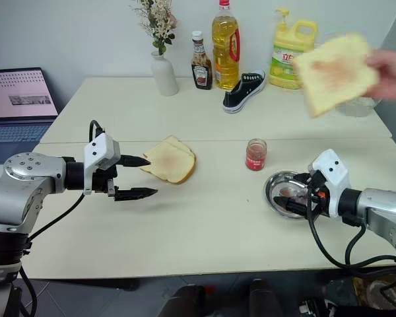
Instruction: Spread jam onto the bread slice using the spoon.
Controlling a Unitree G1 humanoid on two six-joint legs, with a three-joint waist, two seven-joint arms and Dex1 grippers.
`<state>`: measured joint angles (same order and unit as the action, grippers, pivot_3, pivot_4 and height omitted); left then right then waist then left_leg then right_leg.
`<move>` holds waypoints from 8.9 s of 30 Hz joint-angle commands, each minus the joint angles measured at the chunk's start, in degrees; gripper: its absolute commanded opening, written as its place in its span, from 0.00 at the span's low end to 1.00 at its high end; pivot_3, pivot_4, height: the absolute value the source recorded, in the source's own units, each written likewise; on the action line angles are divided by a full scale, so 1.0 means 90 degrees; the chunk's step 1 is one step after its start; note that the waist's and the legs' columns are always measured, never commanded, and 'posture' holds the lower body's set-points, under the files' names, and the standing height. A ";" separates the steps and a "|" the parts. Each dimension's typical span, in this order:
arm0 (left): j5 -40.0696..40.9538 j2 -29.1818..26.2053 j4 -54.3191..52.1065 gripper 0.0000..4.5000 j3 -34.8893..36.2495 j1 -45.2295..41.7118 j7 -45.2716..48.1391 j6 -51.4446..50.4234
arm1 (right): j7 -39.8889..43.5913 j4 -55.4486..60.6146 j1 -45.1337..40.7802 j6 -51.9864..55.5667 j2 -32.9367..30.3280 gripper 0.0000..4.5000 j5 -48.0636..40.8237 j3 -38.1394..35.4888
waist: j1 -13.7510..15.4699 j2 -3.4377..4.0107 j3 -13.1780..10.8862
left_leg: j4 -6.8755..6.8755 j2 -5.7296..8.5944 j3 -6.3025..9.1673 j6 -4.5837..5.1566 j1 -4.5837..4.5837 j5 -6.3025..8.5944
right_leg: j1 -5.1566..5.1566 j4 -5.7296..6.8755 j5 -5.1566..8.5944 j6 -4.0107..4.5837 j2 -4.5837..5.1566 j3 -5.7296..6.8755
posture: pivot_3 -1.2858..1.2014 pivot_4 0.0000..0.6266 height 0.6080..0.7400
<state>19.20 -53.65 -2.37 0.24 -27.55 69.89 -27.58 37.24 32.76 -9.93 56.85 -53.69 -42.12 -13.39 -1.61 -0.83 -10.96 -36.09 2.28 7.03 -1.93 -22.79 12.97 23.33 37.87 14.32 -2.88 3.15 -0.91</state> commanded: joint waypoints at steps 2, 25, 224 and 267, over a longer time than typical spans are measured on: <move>0.0068 -0.0026 -0.0185 1.00 0.0060 -0.0100 0.0017 0.0033 | -0.0021 0.0232 -0.0073 0.0061 0.0020 0.99 -0.0197 -0.0217 | 0.0000 0.0000 0.0000 | 0.0000 0.0000 0.0000 0.0000 0.0000 0.0000 | 0.0000 0.0000 0.0000 0.0000 0.0000 0.0000 | 0.52 0.24 1.00; 0.0031 -0.0085 -0.0140 1.00 0.0146 -0.0038 -0.0042 0.0018 | 0.0116 0.0073 -0.0130 -0.0077 -0.0059 0.99 -0.0101 -0.0137 | -0.0001 0.0000 0.0000 | -0.0001 0.0000 0.0000 0.0000 0.0000 0.0000 | 0.0000 0.0001 0.0001 -0.0001 0.0000 0.0000 | 0.52 0.24 1.00; -0.0992 0.2139 -0.0929 1.00 -0.1539 -0.0266 -0.0841 0.2146 | -0.4709 -0.3589 -0.0098 -0.0683 0.3916 0.22 -0.3890 -0.2673 | -0.0027 -0.0011 0.0029 | 0.0002 0.0003 -0.0028 -0.0001 0.0033 -0.0001 | -0.0015 0.0009 -0.0021 0.0011 -0.0017 -0.0033 | 0.52 0.24 1.00; -0.1411 0.2732 0.0151 1.00 -0.1087 -0.0922 -0.2134 0.1946 | -0.1971 -0.4004 -0.4465 -0.1159 0.1655 0.01 -0.0592 0.1094 | -0.0010 -0.0002 0.0023 | 0.0003 0.0007 -0.0007 -0.0001 -0.0004 -0.0001 | 0.0000 -0.0017 -0.0026 0.0014 -0.0003 -0.0009 | 0.52 0.24 1.00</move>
<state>7.33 -29.36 -0.15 -9.43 -35.17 52.17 -10.70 17.21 -3.42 -48.41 48.69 -38.66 -50.01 -3.38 -1.69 -0.85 -10.75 -36.06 2.35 6.96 -1.94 -22.83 12.96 23.33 37.71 14.08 -2.76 3.12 -0.98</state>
